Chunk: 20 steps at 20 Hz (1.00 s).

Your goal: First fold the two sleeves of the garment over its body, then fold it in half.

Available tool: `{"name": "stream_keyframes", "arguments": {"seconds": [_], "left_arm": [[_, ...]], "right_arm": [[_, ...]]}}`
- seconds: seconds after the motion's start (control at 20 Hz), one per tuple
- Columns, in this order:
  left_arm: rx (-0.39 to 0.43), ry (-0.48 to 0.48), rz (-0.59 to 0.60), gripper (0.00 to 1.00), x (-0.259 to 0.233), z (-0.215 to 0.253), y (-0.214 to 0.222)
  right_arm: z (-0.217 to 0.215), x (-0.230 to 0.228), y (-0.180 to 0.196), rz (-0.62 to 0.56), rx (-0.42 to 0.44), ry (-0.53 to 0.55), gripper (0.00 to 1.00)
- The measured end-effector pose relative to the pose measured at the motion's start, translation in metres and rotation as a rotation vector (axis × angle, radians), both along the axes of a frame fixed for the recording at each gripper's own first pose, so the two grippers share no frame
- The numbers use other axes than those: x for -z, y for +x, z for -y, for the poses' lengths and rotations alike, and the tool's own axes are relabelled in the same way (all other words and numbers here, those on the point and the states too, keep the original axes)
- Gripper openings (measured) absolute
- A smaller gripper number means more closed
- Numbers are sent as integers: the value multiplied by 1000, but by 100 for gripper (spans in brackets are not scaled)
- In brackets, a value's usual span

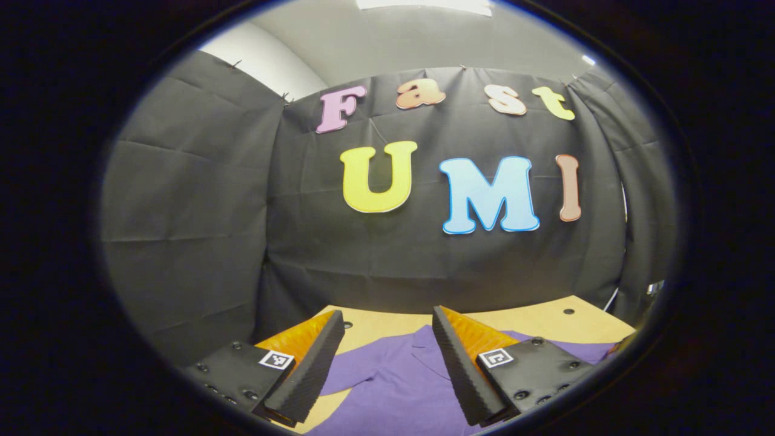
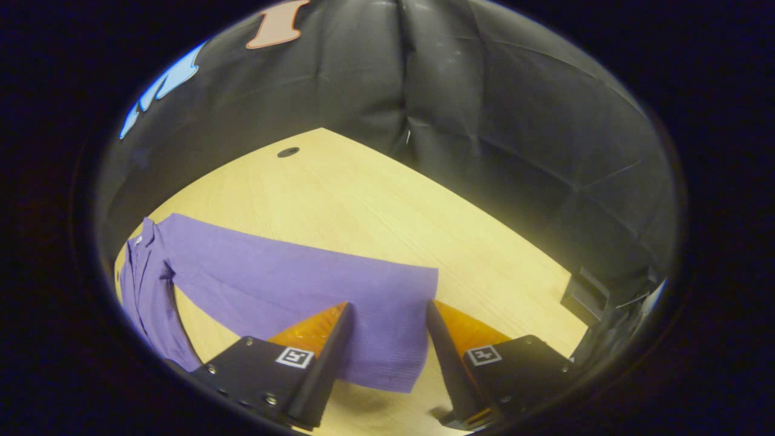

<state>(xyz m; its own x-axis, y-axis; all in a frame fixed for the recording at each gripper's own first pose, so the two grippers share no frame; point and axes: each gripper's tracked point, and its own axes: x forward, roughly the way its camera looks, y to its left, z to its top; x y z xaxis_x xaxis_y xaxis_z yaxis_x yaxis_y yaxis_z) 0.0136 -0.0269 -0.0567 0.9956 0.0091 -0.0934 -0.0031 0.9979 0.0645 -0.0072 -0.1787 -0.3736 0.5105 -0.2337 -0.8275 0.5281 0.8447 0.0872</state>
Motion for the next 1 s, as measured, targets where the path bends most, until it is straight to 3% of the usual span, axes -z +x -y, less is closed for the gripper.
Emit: {"name": "stream_keyframes", "arguments": {"seconds": [0.15, 0.25, 0.55, 0.75, 1.0], "left_arm": [[-2, -5, 6, 93, -1, -12, 0], [-5, -10, 7, 93, -1, -20, -1], [5, -23, 9, 93, 1, -46, 5], [40, -35, 22, 95, 3, -55, 15], [74, -65, 17, 97, 15, -70, 26]], "right_arm": [[-2, 0, 0, 7, 22, 1, 12], [-3, -1, 2, -3, 21, -13, 4], [-3, -17, 5, 22, 25, -30, 0], [-14, -65, 12, 117, 48, -24, 0], [-42, -136, 39, 239, 10, -27, 0]]}}
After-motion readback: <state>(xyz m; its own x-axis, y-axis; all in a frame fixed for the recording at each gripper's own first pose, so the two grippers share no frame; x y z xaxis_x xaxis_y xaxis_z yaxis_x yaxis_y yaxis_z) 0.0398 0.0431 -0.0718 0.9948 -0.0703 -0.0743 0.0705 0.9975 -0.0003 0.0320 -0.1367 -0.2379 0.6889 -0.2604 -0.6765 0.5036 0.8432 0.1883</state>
